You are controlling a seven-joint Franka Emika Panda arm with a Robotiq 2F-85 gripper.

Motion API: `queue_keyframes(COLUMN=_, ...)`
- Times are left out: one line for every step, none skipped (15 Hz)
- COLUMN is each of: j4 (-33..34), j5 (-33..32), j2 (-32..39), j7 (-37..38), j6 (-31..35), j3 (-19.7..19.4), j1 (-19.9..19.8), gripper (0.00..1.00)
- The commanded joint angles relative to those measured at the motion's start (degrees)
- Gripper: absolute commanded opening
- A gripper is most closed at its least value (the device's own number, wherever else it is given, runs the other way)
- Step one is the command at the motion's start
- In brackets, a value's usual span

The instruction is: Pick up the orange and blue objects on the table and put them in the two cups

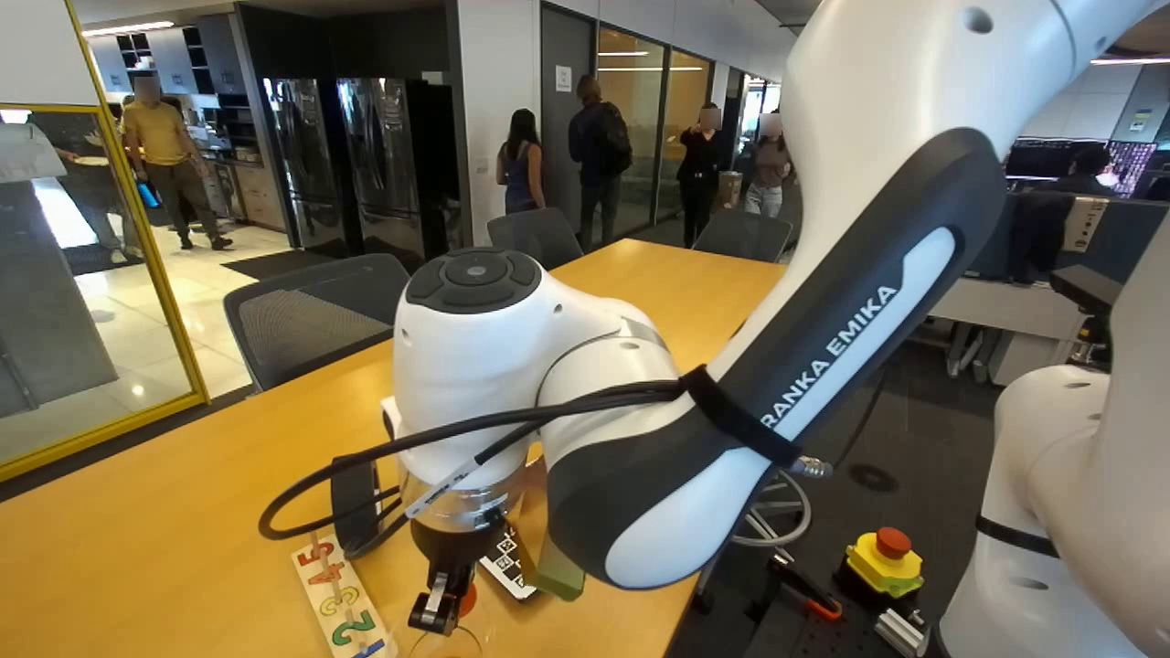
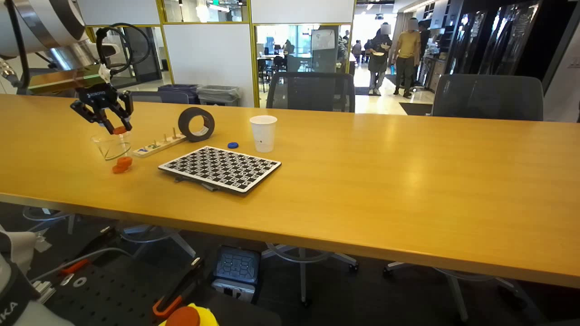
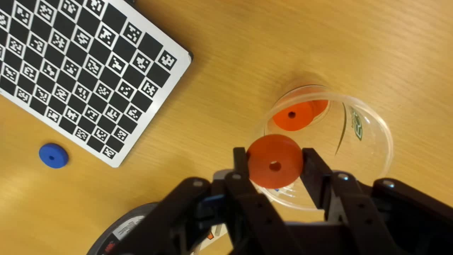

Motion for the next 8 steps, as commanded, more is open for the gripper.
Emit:
queue_keyframes(j4=-1.03, j5=3.49, j2=-1.74, j7=-6.13, j6=1.23, j3=0.35, j1=0.39, gripper=0.21)
queue_keyframes(j4=-1.06, j5=5.43, j2=-1.34, j7=-9.05, j6=1.9, j3=0.25, j1=0.54, gripper=0.21)
queue_keyframes(j4=-1.05, j5=7.35, j2=-1.17, j7=-11.74, j6=2.2, j3=0.16, j1=0.63, gripper=0.21)
queue_keyframes(j4=-0.95, j5=9.51, j2=-0.97, j7=-14.63, j6=2.52, j3=0.09, j1=0.73, gripper=0.21)
queue_keyframes(j4=-0.86, j5=11.44, j2=-0.82, j7=-17.15, j6=2.75, j3=0.03, j1=0.78, gripper=0.21)
queue_keyframes(j4=-0.78, j5=13.5, j2=-0.73, j7=-19.87, j6=2.89, j3=-0.02, j1=0.83, gripper=0.21)
queue_keyframes(j4=-0.66, j5=15.58, j2=-0.64, j7=-22.43, j6=2.8, j3=-0.07, j1=0.9, gripper=0.21)
queue_keyframes(j4=-0.53, j5=17.84, j2=-0.58, j7=-25.15, j6=2.61, j3=-0.15, j1=0.96, gripper=0.21)
